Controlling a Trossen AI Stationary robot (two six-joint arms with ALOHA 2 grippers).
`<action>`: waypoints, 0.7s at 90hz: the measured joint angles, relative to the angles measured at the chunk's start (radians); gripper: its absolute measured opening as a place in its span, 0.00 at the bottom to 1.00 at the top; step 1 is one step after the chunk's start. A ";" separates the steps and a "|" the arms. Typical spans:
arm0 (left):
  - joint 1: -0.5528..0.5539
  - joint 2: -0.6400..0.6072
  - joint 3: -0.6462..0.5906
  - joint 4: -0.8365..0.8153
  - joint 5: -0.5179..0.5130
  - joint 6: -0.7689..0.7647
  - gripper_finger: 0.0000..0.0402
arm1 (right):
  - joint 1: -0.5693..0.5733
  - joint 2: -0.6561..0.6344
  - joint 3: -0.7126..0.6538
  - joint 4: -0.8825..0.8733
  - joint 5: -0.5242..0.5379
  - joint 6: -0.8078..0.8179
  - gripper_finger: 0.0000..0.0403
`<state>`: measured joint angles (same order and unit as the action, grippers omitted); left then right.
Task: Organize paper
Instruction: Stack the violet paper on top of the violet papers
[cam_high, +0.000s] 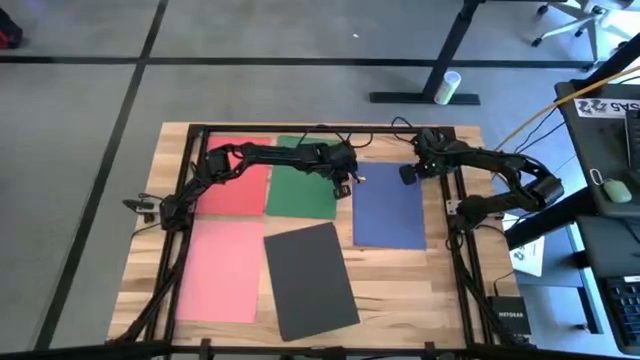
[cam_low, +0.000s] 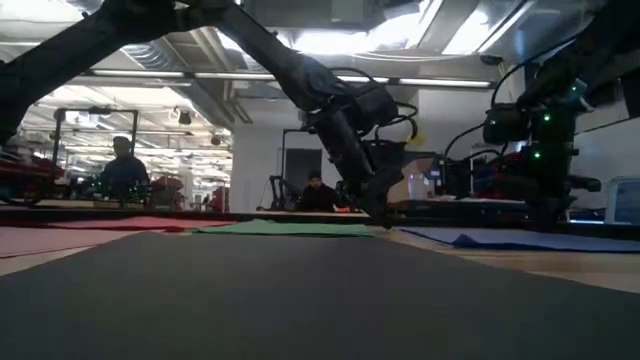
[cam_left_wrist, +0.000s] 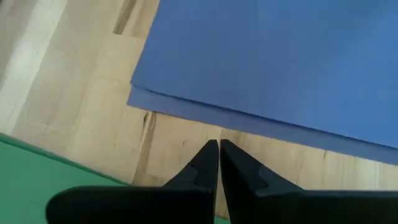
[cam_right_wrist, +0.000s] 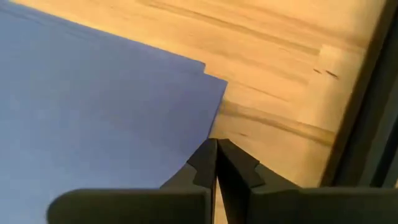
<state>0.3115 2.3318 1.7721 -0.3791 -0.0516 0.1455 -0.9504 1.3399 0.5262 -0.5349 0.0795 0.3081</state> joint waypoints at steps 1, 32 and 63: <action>0.000 0.000 0.000 0.002 0.000 0.001 0.00 | 0.000 0.000 0.000 0.001 -0.001 0.000 0.00; 0.000 0.003 0.000 0.004 0.000 0.009 0.00 | 0.002 0.000 0.000 0.020 0.007 0.005 0.00; 0.000 0.009 0.000 0.025 0.005 0.015 0.00 | 0.001 0.000 0.000 0.046 -0.011 0.016 0.00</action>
<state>0.3111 2.3410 1.7718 -0.3541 -0.0471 0.1610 -0.9493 1.3403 0.5262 -0.4885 0.0690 0.3241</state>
